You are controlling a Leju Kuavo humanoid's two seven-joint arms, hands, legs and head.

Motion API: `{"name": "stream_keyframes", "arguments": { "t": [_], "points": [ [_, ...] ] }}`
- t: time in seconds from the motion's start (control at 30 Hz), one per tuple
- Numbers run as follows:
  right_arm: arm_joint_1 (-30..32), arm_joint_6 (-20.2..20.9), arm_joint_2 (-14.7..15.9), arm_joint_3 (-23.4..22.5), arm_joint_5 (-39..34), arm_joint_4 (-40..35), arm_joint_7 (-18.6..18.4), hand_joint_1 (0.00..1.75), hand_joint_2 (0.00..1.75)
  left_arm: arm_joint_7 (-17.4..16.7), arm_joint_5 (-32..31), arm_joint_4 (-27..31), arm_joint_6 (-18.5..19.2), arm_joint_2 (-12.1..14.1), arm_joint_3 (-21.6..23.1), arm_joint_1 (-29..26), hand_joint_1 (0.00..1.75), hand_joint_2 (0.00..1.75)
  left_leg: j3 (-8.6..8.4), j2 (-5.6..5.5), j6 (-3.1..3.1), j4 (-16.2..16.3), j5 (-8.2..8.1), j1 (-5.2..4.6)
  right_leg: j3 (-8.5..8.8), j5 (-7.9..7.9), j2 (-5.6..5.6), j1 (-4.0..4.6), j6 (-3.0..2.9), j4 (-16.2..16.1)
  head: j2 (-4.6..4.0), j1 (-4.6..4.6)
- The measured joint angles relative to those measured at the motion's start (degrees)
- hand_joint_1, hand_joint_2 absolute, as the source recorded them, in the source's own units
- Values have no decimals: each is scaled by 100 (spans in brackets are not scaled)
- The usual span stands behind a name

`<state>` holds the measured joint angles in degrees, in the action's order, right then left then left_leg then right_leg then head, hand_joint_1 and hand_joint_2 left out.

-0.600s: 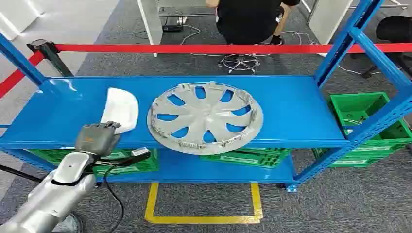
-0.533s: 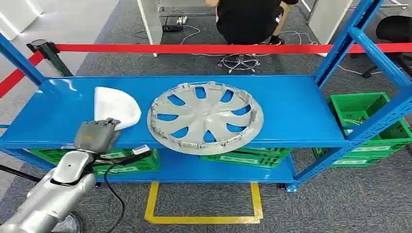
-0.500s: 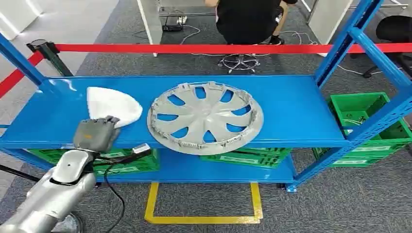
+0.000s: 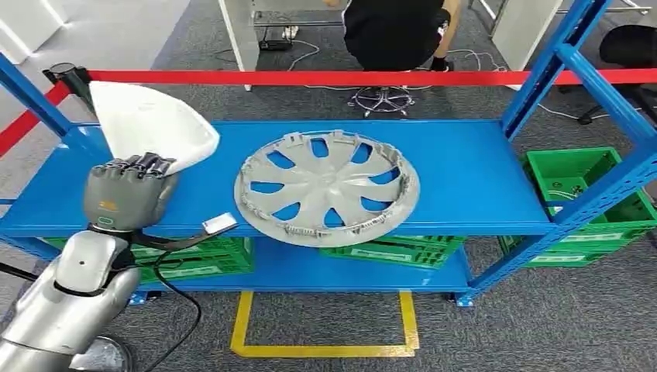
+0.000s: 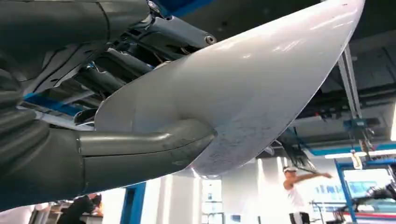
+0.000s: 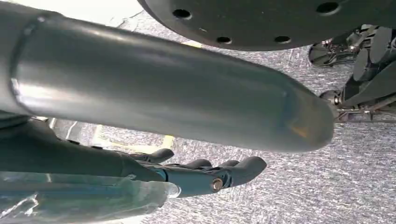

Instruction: Take the parts from the cabinet and place them on the table.

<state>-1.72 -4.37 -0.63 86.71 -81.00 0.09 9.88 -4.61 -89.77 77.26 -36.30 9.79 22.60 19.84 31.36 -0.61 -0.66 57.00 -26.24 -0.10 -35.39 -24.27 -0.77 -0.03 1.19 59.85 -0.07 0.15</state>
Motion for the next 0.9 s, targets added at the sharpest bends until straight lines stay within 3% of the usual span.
{"name": "stream_keyframes", "arguments": {
  "t": [0.3, 0.57, 0.77, 0.9],
  "points": [
    [-3, 0, 0, 0, 4, 0, -7, 0, 0, -35, 4, 35, -31, 76, 61, -61, 175, 175, 0, 0, 0, 0, 0, 0, 0, 0, 0, 0, 0, 0, 0, 2],
    [-13, 0, 0, 0, 4, 0, -7, 0, 0, 159, 245, 35, 39, 74, 61, -91, 175, 175, 0, 0, 0, 0, -1, 0, -1, 0, 0, 0, 0, 0, 0, 2],
    [-21, 0, 0, 0, 4, 0, -7, 0, 0, 190, 286, 88, 37, 61, 61, -120, 175, 175, 2, 0, 31, 10, -10, -28, 1, 7, 0, -32, 17, -9, 2, 0],
    [-26, 0, 0, 0, 4, 0, -7, 0, 0, 190, 286, 112, 39, 59, 61, -126, 175, 175, 11, 0, 83, 28, -16, -67, 0, 22, 0, -71, 60, -13, 0, -2]
  ]
}}
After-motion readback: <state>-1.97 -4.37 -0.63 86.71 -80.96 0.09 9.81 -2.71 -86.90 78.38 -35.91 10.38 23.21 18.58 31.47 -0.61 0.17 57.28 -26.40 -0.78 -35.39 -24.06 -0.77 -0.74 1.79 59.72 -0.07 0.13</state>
